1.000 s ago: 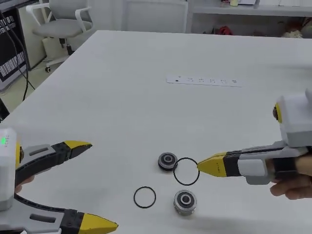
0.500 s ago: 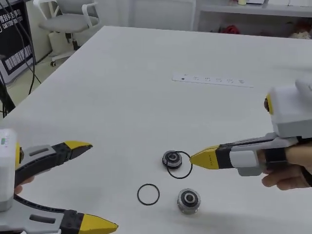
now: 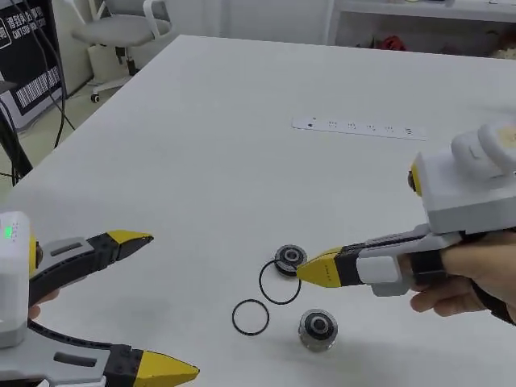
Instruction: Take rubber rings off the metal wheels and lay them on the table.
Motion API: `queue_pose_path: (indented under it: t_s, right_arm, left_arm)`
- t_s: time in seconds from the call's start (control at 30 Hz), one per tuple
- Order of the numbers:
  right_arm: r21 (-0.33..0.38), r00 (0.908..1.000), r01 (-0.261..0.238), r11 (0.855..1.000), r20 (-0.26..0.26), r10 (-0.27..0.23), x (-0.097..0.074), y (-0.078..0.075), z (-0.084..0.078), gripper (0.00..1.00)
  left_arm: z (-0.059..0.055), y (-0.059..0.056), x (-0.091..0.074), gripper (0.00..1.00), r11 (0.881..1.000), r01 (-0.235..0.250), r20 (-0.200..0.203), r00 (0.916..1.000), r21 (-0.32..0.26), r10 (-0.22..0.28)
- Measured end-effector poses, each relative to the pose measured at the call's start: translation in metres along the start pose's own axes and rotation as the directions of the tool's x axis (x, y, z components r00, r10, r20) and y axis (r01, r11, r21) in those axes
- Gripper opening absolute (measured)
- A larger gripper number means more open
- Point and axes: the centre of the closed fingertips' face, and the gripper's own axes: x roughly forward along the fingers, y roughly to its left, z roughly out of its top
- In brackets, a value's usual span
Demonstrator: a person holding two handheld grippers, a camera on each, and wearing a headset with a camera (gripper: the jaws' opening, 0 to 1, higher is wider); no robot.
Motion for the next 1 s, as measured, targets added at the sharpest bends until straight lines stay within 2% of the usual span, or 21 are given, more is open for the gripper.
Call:
queue_pose_path:
  t_s: [0.5, 1.0]
  right_arm:
    - [0.016, 0.9973, -0.016, 1.000, -0.071, 0.017, 0.026, -0.009, -0.018, 0.00]
    - [0.025, 0.9921, 0.029, 0.999, -0.123, -0.026, 0.039, -0.031, -0.033, 0.00]
  left_arm:
    - [-0.002, 0.002, -0.005, 1.00, 1.000, -0.015, 0.000, 0.9999, -0.025, 0.015]
    - [-0.001, 0.004, -0.004, 1.00, 1.000, -0.012, -0.009, 0.9999, -0.025, 0.011]
